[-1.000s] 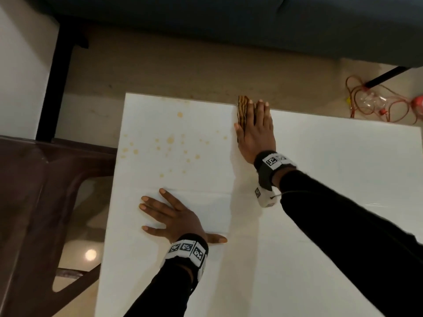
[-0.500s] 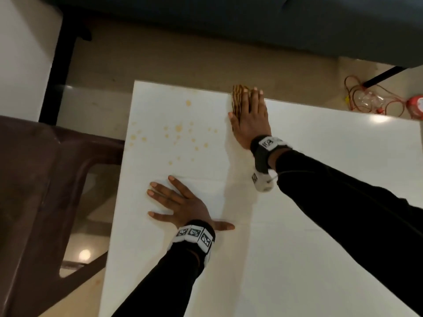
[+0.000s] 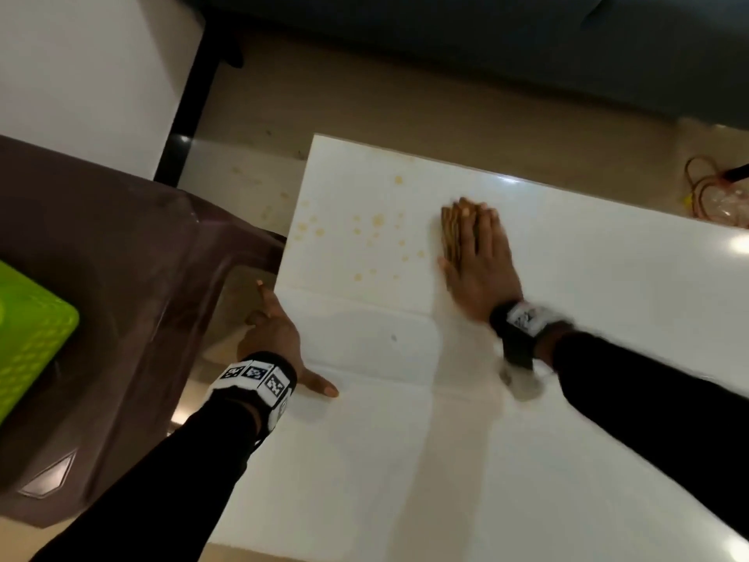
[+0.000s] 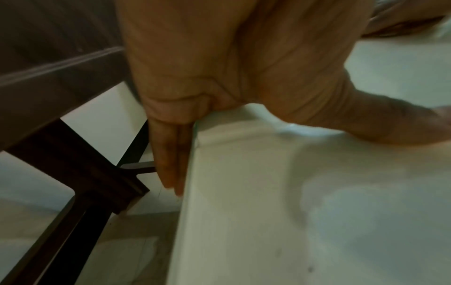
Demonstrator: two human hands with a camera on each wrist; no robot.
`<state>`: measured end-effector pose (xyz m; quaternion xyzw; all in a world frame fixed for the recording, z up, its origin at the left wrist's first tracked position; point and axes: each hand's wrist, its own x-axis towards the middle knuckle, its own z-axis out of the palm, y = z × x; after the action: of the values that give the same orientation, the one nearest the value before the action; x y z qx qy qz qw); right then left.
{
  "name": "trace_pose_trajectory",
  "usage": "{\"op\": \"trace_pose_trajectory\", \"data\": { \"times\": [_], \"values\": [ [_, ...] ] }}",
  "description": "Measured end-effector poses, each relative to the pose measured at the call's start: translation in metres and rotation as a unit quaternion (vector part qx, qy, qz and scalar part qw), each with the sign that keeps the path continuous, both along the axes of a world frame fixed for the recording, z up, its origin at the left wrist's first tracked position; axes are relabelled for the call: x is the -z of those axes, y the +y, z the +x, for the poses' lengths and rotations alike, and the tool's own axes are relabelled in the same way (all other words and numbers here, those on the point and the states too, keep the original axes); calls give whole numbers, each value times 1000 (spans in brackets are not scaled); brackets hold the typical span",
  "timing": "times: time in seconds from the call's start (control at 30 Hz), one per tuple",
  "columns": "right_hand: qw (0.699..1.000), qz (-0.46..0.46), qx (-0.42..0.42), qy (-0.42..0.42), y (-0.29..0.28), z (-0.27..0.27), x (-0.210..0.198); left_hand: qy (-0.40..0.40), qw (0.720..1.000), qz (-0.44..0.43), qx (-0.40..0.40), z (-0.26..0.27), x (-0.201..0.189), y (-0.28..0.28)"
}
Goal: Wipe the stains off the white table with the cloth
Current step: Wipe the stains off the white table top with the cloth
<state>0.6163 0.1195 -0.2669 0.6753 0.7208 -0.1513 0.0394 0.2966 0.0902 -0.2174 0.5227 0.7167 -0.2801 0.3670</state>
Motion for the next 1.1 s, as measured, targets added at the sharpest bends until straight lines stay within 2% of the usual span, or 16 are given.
{"op": "trace_pose_trajectory", "data": {
  "times": [0.1, 0.17, 0.23, 0.33, 0.37, 0.43, 0.5, 0.57, 0.67, 0.73, 0.8, 0.9, 0.97, 1.03, 1.1],
  "values": [
    [993, -20, 115, 31, 83, 9, -13, -6, 999, -4, -44, 5, 0, 2],
    [989, -14, 146, 32, 88, 1, -10, -6, 999, 1, -53, 6, -1, 3],
    [994, 1, 108, 10, 52, -11, -9, -1, 999, -3, -46, 6, -3, 2],
    [1000, -15, 13, 10, -52, -39, -17, 7, 999, -7, -48, 9, -8, 3],
    [999, -28, 5, 16, -82, -47, -18, 8, 998, -16, -67, 11, -10, 4],
    [998, -50, 5, 34, -100, -52, -21, 12, 996, -30, -85, 12, -10, 6],
    [999, -34, -10, 27, -71, -44, -13, 27, 996, -35, -73, 13, -6, 8],
    [1000, 12, -4, 14, -11, -35, -8, 24, 997, -38, -63, 11, -2, 8],
    [995, 5, 93, 22, 74, -28, -9, 21, 997, -24, -70, 7, 2, 5],
    [989, 5, 146, 21, 88, -37, -7, 22, 997, -20, -74, 8, 3, 6],
    [986, 30, 164, 23, 58, -55, -6, 21, 997, -23, -69, 8, 3, 6],
    [994, 13, 100, 33, -51, -99, -10, 8, 998, -25, -50, 3, 2, 6],
    [995, -10, 81, 57, -101, -118, -17, -4, 999, -26, -36, 0, 4, 8],
    [995, -15, 74, 68, -99, -116, -16, -6, 999, -24, -28, -1, 6, 7],
    [996, 0, 60, 67, -58, -108, -12, -7, 999, -26, -18, -2, 6, 7]
  ]
}}
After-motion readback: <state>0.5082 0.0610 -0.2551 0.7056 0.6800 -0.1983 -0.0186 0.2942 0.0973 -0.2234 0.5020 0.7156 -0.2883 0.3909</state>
